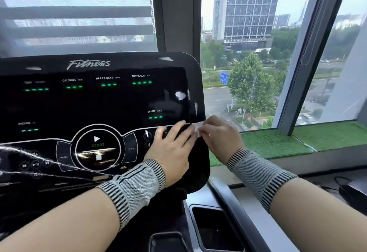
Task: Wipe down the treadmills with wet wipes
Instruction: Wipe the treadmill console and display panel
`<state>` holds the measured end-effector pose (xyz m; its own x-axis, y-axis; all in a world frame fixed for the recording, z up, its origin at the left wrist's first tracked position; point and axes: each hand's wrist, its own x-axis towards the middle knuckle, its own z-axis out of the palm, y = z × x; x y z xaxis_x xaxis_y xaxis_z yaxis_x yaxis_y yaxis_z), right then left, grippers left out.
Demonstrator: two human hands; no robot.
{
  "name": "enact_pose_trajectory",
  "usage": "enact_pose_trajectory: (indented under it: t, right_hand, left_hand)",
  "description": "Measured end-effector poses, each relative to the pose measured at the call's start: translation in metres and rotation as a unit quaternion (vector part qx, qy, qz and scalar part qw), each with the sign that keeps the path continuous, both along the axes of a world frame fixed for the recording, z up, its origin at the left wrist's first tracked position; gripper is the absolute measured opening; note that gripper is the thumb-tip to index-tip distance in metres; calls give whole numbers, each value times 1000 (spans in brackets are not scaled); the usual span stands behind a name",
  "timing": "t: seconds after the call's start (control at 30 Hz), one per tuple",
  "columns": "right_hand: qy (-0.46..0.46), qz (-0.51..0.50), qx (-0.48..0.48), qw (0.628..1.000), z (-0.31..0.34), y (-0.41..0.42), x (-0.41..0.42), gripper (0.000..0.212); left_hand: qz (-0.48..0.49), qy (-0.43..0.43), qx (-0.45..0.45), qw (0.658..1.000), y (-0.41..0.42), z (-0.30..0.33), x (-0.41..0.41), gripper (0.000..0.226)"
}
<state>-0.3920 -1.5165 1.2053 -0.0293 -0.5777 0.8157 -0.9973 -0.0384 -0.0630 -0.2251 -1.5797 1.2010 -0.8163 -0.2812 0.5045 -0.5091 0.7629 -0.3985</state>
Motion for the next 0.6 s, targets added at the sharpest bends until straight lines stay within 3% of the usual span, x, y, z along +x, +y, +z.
enact_pose_trajectory:
  t: [0.13,0.3,0.4,0.6]
  right_hand:
    - [-7,-10,-25,1000,27,-19,-2,15]
    - [-10,-13,2,1000,2,-3,-1,6]
    - [-5,-4,-6,1000,13,-8,-2,16]
    - [-12,-30,-16,999,23,-14,-3,6]
  left_hand:
    - [30,26,-6,999,-10,21,-10,63]
    - [-1,10,3,1000,-1,5,-2,60]
    - [0,17,-9,1000,-7,9,-4,61]
    - [8,29,-3,1000,-8,23,-10,61]
